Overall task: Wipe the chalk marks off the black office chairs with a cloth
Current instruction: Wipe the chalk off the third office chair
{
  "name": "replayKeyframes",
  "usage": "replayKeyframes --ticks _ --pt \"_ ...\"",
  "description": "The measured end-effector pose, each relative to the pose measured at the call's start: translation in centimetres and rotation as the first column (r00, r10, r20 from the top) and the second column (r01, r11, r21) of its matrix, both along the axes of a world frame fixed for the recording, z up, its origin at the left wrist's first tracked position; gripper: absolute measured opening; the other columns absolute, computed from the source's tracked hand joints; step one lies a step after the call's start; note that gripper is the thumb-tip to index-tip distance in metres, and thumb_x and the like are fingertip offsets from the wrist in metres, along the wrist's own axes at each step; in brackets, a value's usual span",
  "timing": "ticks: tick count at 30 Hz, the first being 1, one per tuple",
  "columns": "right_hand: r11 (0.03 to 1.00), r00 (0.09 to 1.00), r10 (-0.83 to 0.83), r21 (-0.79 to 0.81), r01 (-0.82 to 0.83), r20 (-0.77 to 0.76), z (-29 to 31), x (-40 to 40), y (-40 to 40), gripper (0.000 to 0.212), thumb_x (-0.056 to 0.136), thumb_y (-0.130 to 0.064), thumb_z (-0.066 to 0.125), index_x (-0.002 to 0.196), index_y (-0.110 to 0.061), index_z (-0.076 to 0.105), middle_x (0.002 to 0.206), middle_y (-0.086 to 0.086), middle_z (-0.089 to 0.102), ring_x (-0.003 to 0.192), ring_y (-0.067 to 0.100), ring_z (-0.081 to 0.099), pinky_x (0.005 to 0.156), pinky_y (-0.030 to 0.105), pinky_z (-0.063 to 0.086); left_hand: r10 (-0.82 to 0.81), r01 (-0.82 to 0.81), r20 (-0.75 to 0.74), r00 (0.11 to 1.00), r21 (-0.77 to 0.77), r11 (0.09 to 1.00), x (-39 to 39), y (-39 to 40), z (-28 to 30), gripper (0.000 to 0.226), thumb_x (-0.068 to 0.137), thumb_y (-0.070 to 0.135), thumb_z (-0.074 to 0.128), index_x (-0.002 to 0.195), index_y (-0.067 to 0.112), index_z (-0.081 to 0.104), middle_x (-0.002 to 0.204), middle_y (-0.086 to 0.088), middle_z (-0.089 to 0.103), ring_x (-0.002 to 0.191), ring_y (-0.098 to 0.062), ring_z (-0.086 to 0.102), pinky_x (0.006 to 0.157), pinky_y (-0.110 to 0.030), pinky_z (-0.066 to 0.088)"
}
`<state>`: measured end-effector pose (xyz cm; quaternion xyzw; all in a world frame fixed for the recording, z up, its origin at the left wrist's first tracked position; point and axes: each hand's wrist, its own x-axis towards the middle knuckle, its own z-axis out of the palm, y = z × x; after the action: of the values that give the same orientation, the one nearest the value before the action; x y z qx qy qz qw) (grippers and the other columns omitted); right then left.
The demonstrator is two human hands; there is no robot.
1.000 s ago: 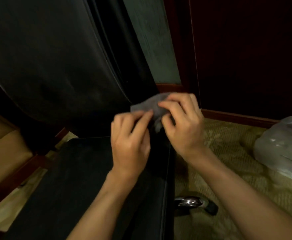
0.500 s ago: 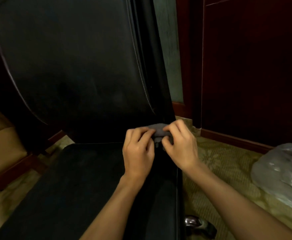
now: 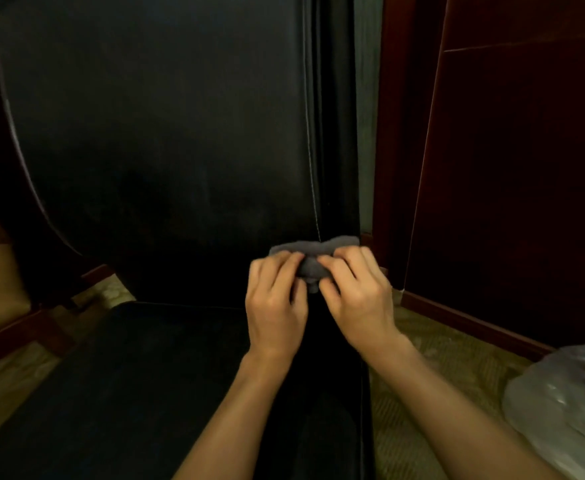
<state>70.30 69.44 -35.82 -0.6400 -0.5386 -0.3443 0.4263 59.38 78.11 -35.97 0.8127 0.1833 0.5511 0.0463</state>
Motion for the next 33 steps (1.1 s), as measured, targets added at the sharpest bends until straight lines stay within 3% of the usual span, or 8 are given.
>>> replayKeyframes --ticks 4,10,14,19,22,26,29,33 --pt "0.998 1.0 0.01 -0.068 -0.011 -0.025 -0.7 0.3 -0.5 0.014 0.082 -0.001 0.067 0.095 0.001 0.07 0.091 0.011 0.063 0.08 0.025 0.058 0.066 0.04 0.053 -0.034 0.029 -0.072 0.997 -0.068 0.997 -0.5 -0.3 -1.5 0.03 0.09 0.011 0.055 0.112 0.0 0.072 0.104 -0.011 0.067 0.098 -0.019 0.057 0.084 -0.03 0.05" --pt "0.977 0.992 0.1 0.18 -0.113 0.08 8.5 -1.3 -0.4 0.01 0.084 0.0 0.066 0.091 0.004 0.071 0.089 0.017 0.065 0.079 0.031 0.06 0.07 0.037 0.051 -0.026 0.065 0.321 0.947 -0.111 0.992 0.1 -2.3 4.5 0.025 0.089 -0.001 0.061 0.111 -0.003 0.072 0.103 -0.015 0.067 0.096 -0.025 0.065 0.088 -0.03 0.052" --pt "0.973 0.985 0.047 0.215 -0.083 0.165 12.2 -0.5 0.9 0.008 0.083 0.002 0.066 0.09 0.003 0.07 0.088 0.017 0.063 0.078 0.029 0.057 0.066 0.033 0.047 0.017 0.042 0.408 0.913 -0.135 0.99 1.1 -1.9 8.1 0.024 0.085 -0.012 0.063 0.106 -0.004 0.071 0.103 -0.014 0.066 0.096 -0.026 0.064 0.086 -0.037 0.054" --pt "0.988 0.989 0.025 0.15 -0.047 0.145 6.4 0.6 -0.2 0.016 0.094 -0.007 0.06 0.094 0.006 0.07 0.093 0.021 0.062 0.086 0.031 0.057 0.074 0.036 0.049 -0.029 0.06 0.319 0.947 -0.086 0.995 1.6 -1.9 3.8 0.021 0.086 -0.005 0.059 0.104 -0.005 0.069 0.106 -0.013 0.062 0.097 -0.027 0.062 0.089 -0.035 0.052" --pt "0.999 0.991 0.048 -0.016 -0.046 0.126 2.2 1.2 -1.3 0.011 0.089 -0.004 0.067 0.095 0.004 0.069 0.094 0.018 0.061 0.086 0.029 0.058 0.072 0.036 0.052 -0.036 0.06 0.205 0.978 -0.112 0.992 1.2 -2.1 0.0 0.021 0.089 0.002 0.057 0.105 -0.003 0.07 0.105 -0.012 0.063 0.099 -0.023 0.06 0.091 -0.027 0.05" --pt "0.977 1.0 -0.006 -0.213 0.013 0.031 -0.9 2.3 -3.1 0.012 0.086 -0.008 0.062 0.095 -0.001 0.066 0.093 0.012 0.058 0.086 0.026 0.058 0.064 0.041 0.055 -0.097 0.1 0.025 0.995 -0.141 0.985 0.8 -2.6 -2.4 0.024 0.089 0.003 0.058 0.108 0.001 0.072 0.105 -0.009 0.062 0.1 -0.016 0.056 0.084 -0.028 0.051" --pt "0.997 1.0 0.016 -0.078 -0.014 0.027 2.7 1.8 -3.4 0.016 0.087 -0.009 0.06 0.094 0.002 0.067 0.092 0.016 0.06 0.086 0.03 0.06 0.07 0.039 0.052 -0.107 0.116 0.107 0.989 -0.085 0.99 1.1 -2.9 0.5 0.025 0.09 0.004 0.054 0.108 -0.002 0.071 0.106 -0.01 0.058 0.099 -0.02 0.055 0.086 -0.026 0.048" --pt "0.99 0.985 0.079 0.106 -0.096 0.153 10.1 1.0 -2.2 0.014 0.082 -0.002 0.065 0.094 0.006 0.067 0.093 0.022 0.06 0.087 0.034 0.06 0.075 0.038 0.049 -0.032 0.036 0.322 0.946 -0.006 0.999 0.7 -2.9 6.1 0.025 0.087 -0.005 0.056 0.107 -0.004 0.071 0.106 -0.014 0.057 0.096 -0.027 0.056 0.09 -0.029 0.046"
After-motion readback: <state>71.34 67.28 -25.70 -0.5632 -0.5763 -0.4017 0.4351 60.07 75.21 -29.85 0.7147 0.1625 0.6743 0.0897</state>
